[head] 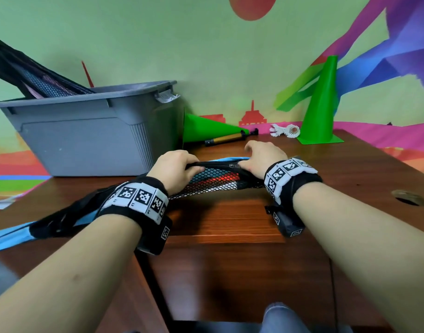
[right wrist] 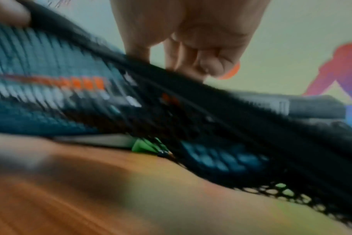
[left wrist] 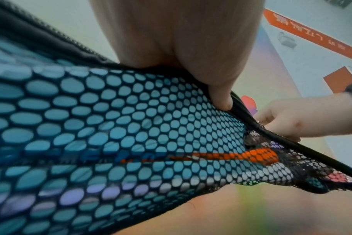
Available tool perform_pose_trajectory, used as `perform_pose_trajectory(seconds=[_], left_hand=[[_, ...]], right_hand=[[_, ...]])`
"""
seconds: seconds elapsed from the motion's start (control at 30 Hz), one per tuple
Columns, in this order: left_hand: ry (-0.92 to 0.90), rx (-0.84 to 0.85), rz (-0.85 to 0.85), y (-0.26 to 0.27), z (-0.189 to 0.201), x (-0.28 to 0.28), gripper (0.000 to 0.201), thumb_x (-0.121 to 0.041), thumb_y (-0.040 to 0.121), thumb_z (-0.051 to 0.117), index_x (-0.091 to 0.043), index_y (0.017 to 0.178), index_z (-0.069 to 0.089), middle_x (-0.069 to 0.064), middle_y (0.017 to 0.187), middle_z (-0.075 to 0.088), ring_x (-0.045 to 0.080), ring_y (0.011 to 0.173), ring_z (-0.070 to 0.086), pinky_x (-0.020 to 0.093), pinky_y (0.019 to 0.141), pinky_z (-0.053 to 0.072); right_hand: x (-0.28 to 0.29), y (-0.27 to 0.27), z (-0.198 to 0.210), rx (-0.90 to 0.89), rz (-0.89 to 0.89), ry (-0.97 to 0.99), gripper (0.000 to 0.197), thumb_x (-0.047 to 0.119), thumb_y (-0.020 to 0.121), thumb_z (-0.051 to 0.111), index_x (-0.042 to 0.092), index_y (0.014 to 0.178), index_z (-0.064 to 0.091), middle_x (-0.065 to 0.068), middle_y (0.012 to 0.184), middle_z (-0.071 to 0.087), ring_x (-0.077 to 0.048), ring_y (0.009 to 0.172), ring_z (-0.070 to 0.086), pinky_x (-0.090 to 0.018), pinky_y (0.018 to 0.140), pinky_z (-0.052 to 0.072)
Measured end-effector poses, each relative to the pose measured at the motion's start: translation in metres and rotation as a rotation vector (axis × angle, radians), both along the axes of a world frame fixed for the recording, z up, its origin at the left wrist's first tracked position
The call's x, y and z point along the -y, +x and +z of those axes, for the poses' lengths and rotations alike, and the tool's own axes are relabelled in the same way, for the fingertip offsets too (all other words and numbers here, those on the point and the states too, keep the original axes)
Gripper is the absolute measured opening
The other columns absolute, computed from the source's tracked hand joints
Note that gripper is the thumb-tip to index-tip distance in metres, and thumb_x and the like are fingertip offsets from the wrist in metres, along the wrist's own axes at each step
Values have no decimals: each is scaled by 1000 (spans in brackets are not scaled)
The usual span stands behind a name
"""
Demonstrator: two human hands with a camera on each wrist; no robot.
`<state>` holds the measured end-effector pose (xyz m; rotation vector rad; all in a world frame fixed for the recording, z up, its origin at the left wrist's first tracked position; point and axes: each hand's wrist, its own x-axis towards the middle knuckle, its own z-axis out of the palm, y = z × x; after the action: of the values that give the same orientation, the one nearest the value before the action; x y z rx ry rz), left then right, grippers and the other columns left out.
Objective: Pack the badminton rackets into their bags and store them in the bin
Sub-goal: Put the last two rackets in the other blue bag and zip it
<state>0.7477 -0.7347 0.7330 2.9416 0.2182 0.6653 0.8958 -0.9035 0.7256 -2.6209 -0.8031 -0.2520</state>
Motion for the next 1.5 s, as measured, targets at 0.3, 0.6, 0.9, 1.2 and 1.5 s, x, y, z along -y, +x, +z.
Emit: perform_pose_trajectory(seconds=[0.3, 0.6, 0.9, 1.2, 1.5], left_hand=[[4, -17, -12, -2, 5, -7, 22, -33, 91, 58, -18, 99, 72, -2, 77, 51, 24, 86, 55, 27, 68, 35], [34, -32, 21, -1, -4, -17, 24, -37, 92, 55, -21, 101, 70, -5, 77, 45, 25, 90, 55, 35, 78, 44], [70, 4, 85, -4, -18, -31, 23, -35, 93, 52, -27, 108, 68, -7, 85, 43, 25, 103, 54, 38, 82, 43], [64, -16, 103, 1, -16, -34, 23, -33, 94, 52, -28, 109, 68, -6, 86, 43, 26, 105, 51, 37, 81, 38], [139, -40, 249, -8, -19, -43, 26, -38, 95, 47, -32, 111, 66, -1, 106, 58, 26, 108, 49, 36, 85, 34]], right_hand=[[3, 10, -3, 215, -179, -181, 46, 52, 82, 48, 16, 104, 66, -9, 109, 58, -30, 105, 51, -39, 88, 38], [9, 20, -10, -110, -378, -121, 66, 61, 75, 48, 11, 117, 56, -14, 128, 43, -41, 113, 43, -43, 85, 43], [4, 17, -9, 84, -163, -92, 27, 30, 88, 47, 10, 102, 58, -13, 98, 61, -30, 81, 48, -30, 69, 40], [-2, 24, -21, -152, -311, -30, 35, 37, 89, 42, 4, 97, 52, -14, 88, 54, -32, 79, 50, -31, 63, 37], [-7, 20, -10, -145, -53, -277, 21, 20, 92, 40, 11, 99, 59, -10, 88, 55, -30, 77, 51, -27, 65, 37]])
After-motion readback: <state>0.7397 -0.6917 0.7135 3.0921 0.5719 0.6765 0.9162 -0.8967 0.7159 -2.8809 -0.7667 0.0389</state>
